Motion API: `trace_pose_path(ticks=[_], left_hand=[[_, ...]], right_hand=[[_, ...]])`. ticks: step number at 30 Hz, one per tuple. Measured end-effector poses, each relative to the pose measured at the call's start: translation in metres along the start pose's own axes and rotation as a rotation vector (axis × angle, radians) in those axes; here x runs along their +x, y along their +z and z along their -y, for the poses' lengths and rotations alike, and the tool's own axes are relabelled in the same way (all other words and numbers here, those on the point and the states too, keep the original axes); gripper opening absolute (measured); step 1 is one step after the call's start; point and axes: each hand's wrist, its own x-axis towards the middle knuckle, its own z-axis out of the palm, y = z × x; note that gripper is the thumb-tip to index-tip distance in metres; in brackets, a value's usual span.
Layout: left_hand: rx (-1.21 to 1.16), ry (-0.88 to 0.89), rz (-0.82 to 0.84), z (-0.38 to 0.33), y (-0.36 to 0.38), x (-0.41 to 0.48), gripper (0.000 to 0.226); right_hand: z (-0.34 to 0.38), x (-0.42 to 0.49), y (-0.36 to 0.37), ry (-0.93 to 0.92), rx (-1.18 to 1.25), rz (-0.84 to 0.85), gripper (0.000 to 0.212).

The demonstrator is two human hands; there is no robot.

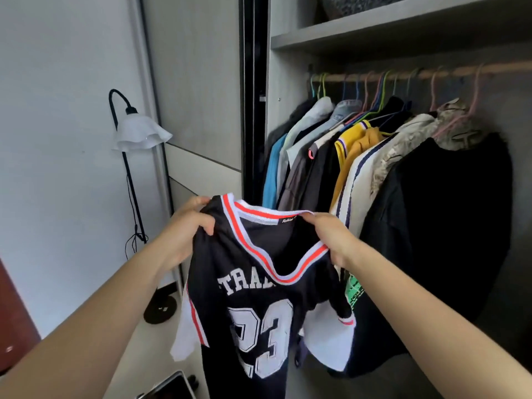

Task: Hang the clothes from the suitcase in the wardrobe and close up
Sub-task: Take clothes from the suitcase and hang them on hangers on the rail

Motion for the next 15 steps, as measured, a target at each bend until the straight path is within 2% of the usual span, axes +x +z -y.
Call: trace_pose_path(ticks=[2,4,6,9,11,12,13,15], left_hand=[[0.019,-0.053,0.104,0.003,-0.006,-0.004,0.060],[0.316,-0.099,0.178,0.006,-0.008,-0.006,0.062],[0.644,-0.042,0.138,0.014,-0.005,0.001,0.046],[0.798,0.060,0.061,0.024,0.004,0.015,0.015],[0.853,0.108,0.023,0.023,0.014,0.022,0.026],[0.820,0.126,-0.027,0.020,0.019,0.025,0.026],[0.691,0.116,-0.081,0.017,0.027,0.030,0.022],[0.309,0.019,-0.152,0.004,0.042,0.039,0.012]], right_hand=[[0.018,0.002,-0.002,0.021,-0.079,0.016,0.024],[0.032,0.001,-0.006,0.005,-0.132,0.014,0.021],[0.044,0.002,-0.012,-0.060,-0.214,0.032,0.017],[0.055,0.003,-0.024,-0.147,-0.383,0.085,0.021],[0.059,0.004,-0.037,-0.204,-0.600,0.077,0.015],[0.060,0.005,-0.043,-0.223,-0.746,0.062,0.013],[0.061,0.004,-0.054,-0.222,-0.922,0.030,0.016],[0.060,0.004,-0.074,-0.159,-1.237,-0.050,0.023]])
